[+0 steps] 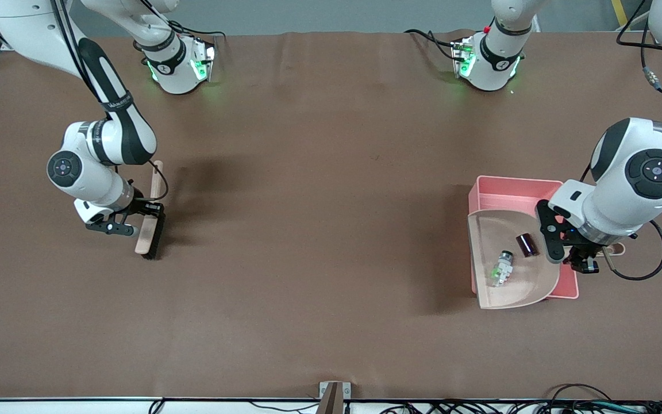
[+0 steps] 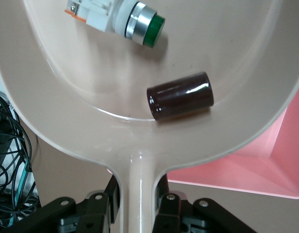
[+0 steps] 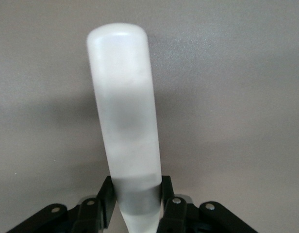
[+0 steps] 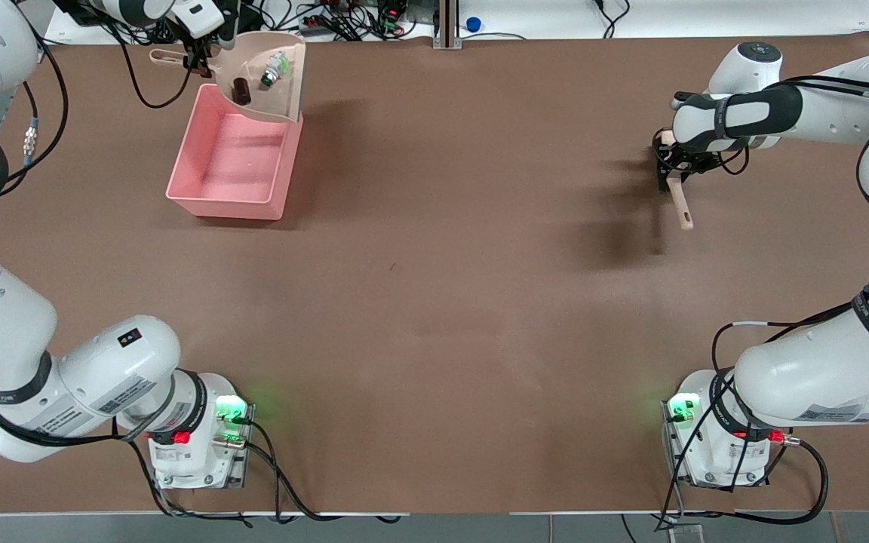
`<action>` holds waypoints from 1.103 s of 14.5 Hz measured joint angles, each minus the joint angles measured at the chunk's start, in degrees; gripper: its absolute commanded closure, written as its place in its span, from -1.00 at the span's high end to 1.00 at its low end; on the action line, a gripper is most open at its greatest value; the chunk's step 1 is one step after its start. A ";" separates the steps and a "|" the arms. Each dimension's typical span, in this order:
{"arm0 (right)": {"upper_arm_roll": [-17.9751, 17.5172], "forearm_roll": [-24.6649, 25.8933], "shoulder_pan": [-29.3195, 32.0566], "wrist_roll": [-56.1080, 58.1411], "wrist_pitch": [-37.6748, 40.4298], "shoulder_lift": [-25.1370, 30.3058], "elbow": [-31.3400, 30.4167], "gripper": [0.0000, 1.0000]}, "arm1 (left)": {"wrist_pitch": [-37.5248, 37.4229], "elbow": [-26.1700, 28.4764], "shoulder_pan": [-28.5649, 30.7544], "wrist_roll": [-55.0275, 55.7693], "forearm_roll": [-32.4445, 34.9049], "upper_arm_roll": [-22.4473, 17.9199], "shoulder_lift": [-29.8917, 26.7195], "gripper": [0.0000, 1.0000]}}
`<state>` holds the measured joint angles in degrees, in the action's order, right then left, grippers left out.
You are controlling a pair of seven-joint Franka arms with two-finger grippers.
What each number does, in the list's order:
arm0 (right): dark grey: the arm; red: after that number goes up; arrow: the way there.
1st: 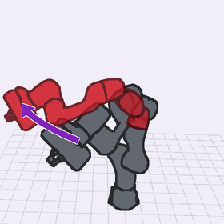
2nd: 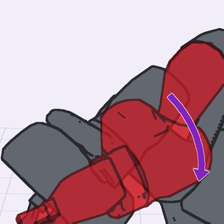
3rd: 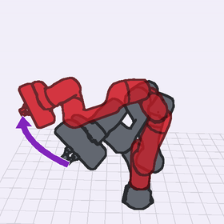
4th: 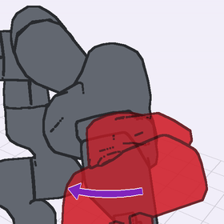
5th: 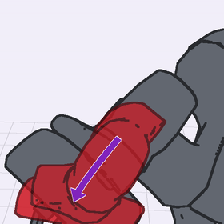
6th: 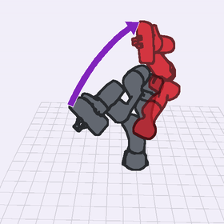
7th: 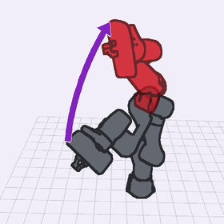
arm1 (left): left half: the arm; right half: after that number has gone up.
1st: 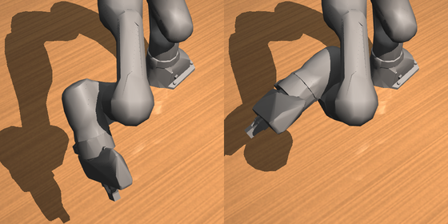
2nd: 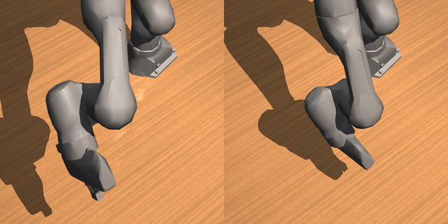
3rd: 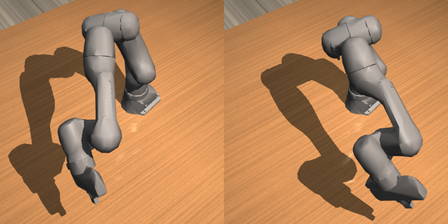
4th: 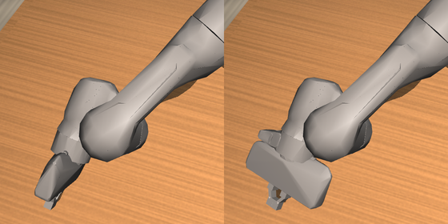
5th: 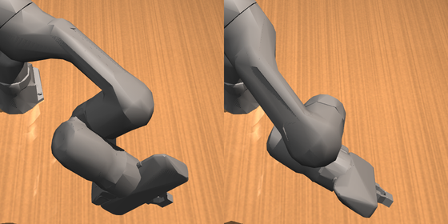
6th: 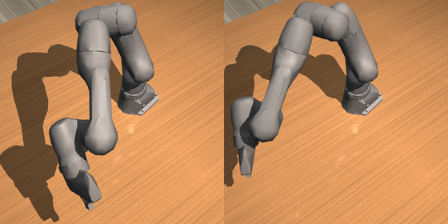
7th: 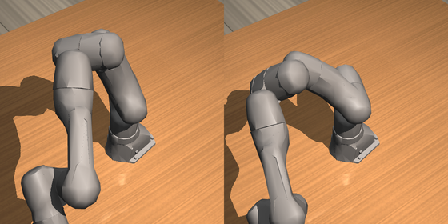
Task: Clean e-waste and dump in bin
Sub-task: 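Tilt the dustpan to dump the e-waste into the bin while the right lowers the brush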
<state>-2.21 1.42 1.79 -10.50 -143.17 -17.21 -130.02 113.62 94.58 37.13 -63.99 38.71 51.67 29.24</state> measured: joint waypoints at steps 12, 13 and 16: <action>-0.08 0.03 0.15 2.25 14.71 1.58 11.72 1.00 | -0.01 3.31 -11.92 0.00 -5.79 -17.03 -7.23 -0.99; -0.08 0.03 0.30 2.33 18.35 2.72 14.45 1.00 | 0.47 4.19 -13.21 -0.13 -5.80 -19.31 -8.18 -0.99; -0.08 0.03 0.58 2.97 26.95 9.38 18.39 1.00 | 4.34 8.21 -15.60 -2.93 -6.24 -24.92 -11.37 -0.99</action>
<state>-2.29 1.45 2.37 -7.54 -116.22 -7.82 -111.63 117.96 102.79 21.53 -66.92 32.47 26.75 17.87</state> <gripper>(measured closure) 0.000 0.665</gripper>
